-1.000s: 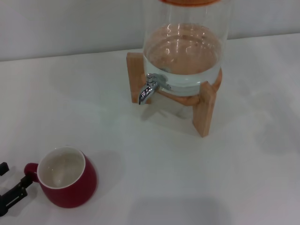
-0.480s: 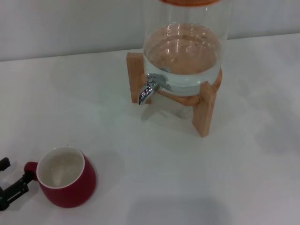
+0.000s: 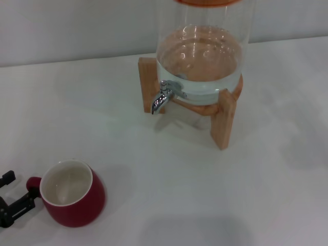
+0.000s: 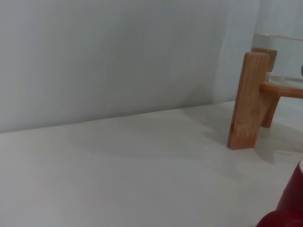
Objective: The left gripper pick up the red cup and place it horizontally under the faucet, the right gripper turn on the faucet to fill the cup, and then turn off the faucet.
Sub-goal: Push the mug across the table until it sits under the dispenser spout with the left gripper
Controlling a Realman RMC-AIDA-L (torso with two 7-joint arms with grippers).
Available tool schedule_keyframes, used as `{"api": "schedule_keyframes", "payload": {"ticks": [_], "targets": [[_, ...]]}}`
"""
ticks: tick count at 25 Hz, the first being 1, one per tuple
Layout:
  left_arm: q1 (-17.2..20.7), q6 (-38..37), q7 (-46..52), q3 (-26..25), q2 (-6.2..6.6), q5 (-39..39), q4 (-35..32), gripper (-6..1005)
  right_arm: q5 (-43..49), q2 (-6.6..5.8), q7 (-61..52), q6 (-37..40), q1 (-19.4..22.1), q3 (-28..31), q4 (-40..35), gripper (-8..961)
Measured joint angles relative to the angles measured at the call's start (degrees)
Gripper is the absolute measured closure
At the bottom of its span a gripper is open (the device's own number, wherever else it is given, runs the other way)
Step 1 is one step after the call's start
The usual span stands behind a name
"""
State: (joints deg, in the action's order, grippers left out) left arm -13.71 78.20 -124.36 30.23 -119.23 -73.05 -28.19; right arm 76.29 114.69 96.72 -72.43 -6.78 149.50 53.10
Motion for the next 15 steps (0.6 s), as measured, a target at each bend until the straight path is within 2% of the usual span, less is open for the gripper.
{"api": "schedule_keyframes", "payload": {"ticks": [15], "targets": [[-0.61,0.10,0.07,0.00,-0.13,-0.55,0.16,229,-0.08,0.00,-0.05,-0.04,0.02,0.45,-0.06,232]]}}
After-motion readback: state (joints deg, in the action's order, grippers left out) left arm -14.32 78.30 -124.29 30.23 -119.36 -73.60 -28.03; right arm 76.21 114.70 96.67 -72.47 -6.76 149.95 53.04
